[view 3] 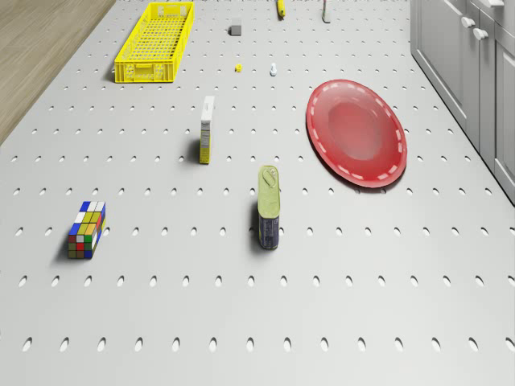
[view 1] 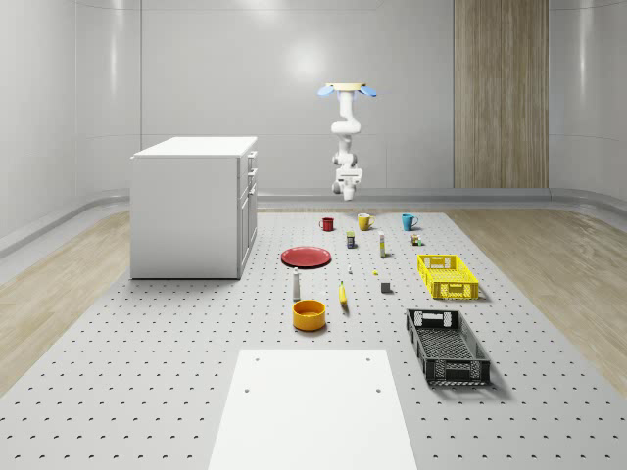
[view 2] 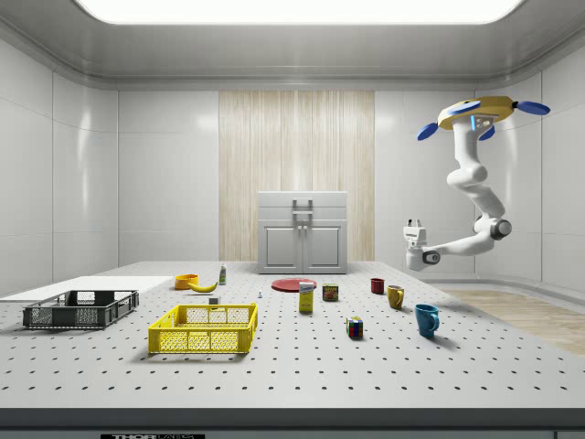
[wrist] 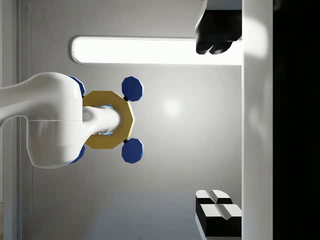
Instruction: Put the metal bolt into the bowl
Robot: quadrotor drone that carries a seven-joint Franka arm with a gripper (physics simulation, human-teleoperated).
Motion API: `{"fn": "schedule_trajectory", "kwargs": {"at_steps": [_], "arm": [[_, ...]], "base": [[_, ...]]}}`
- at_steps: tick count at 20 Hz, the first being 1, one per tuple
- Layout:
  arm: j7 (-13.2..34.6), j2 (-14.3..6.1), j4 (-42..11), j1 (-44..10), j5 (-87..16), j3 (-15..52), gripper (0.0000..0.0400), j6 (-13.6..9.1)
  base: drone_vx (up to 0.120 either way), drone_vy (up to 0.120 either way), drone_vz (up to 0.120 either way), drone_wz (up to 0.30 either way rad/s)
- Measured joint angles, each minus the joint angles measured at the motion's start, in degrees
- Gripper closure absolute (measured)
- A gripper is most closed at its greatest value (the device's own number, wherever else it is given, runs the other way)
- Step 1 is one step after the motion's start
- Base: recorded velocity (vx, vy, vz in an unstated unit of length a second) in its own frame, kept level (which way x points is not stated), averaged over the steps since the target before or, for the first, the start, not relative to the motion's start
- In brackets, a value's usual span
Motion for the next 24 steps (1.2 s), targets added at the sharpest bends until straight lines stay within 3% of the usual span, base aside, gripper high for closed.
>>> {"fn": "schedule_trajectory", "kwargs": {"at_steps": [10,24], "arm": [[0.02,-0.29,-0.28,-0.10,-0.27,0.22,0.0000,0.42],[0.44,-0.75,-0.79,-0.85,-3.60,2.61,0.0000,1.05]], "base": [[0.120,-0.116,0.000,0.000],[0.120,0.000,0.000,0.000]]}}
